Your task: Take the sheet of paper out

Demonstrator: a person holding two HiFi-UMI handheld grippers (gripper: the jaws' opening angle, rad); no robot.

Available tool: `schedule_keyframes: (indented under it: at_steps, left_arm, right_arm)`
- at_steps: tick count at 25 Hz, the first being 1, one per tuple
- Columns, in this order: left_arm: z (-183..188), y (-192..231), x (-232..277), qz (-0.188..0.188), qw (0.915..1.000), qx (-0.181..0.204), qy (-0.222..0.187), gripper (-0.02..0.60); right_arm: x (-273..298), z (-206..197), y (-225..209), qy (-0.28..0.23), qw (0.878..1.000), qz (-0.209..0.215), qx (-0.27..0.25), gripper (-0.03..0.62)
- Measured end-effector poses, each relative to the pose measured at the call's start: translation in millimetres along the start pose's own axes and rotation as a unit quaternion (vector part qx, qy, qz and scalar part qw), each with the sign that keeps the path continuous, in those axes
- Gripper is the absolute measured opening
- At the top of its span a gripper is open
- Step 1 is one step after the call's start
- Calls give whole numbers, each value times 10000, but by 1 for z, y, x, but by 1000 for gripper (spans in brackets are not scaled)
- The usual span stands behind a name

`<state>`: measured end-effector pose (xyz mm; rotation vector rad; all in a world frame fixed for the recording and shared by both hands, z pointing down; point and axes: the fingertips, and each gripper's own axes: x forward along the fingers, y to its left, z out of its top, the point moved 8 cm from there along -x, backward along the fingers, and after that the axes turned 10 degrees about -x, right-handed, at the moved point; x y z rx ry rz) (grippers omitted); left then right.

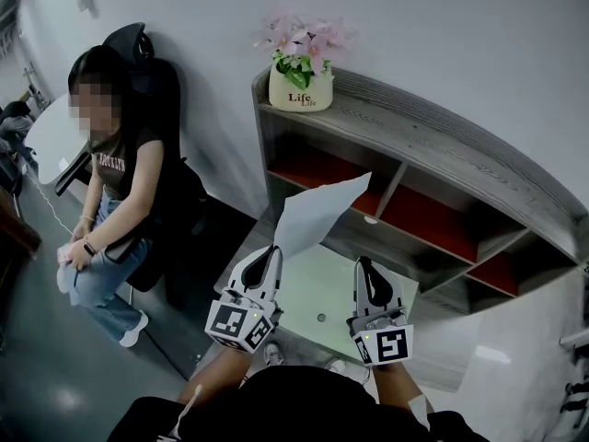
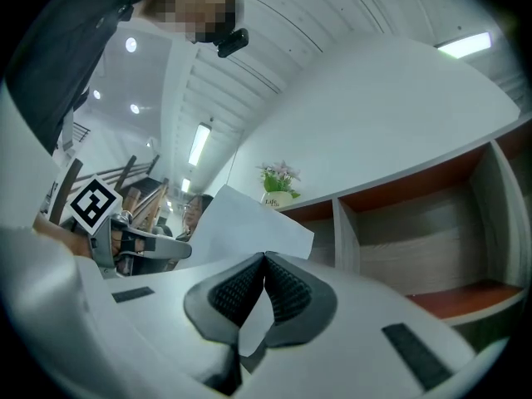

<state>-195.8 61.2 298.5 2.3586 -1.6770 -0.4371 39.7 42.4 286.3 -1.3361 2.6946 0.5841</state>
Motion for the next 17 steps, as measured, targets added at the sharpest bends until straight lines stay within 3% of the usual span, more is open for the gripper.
schedule_keyframes:
  at_steps: [17]
  left_arm:
    - [-7, 3, 6, 29, 10000, -66, 5, 6]
  right_arm:
    - [3, -4, -7, -30, 10000, -32, 83, 21]
